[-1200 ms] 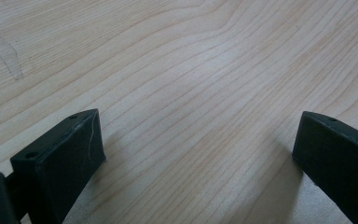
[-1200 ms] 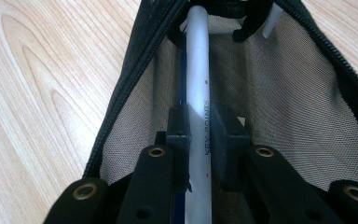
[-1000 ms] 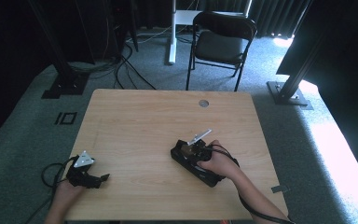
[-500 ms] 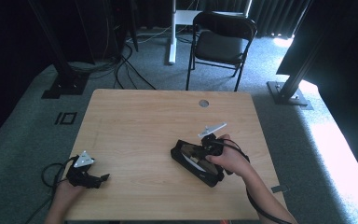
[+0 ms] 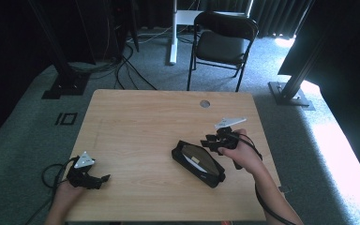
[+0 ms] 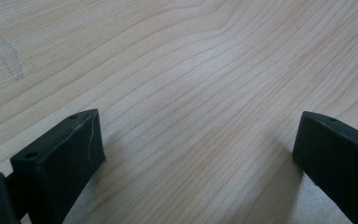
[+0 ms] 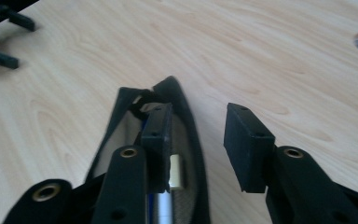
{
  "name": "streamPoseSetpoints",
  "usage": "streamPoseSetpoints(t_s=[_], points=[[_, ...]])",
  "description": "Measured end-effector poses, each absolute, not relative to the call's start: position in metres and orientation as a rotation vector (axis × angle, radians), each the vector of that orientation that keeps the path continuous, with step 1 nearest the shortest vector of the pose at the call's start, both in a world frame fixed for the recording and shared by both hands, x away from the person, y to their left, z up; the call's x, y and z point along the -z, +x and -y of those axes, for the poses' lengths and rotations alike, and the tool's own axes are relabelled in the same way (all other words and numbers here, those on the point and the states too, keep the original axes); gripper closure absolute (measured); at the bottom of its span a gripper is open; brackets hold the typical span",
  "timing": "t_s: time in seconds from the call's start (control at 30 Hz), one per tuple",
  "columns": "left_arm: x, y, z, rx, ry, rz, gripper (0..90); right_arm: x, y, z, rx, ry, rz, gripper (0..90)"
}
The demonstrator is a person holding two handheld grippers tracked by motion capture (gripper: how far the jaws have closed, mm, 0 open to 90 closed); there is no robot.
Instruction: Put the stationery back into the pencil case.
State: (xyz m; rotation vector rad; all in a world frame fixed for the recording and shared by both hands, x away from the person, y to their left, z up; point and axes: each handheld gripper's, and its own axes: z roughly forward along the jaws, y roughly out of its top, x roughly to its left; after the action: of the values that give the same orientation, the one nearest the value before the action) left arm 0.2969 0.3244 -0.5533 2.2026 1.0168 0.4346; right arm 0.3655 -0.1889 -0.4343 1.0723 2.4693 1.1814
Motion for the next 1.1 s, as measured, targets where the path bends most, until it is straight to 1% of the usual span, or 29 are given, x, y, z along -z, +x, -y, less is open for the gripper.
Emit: streamPoseSetpoints(t_s=[0.27, 0.53, 0.83, 1.1], points=[[0.553, 0.297, -0.324, -0.433, 2.202, -1.018, 2.2, 0.437, 0.372, 0.198, -1.196, 1.121, -2.416, 57.3], [0.553, 0.297, -0.324, -0.433, 2.202, -1.018, 2.2, 0.447, 0.379, 0.213, -1.186, 1.179, -2.356, 51.0], [0.553, 0.297, -0.324, -0.434, 2.202, -1.018, 2.2, 0.456, 0.382, 0.231, -1.173, 1.241, -2.283, 47.9], [0.553, 0.297, -0.324, -0.433, 2.202, -1.018, 2.2, 0.469, 0.380, 0.246, -1.150, 1.289, -2.209, 39.5]])
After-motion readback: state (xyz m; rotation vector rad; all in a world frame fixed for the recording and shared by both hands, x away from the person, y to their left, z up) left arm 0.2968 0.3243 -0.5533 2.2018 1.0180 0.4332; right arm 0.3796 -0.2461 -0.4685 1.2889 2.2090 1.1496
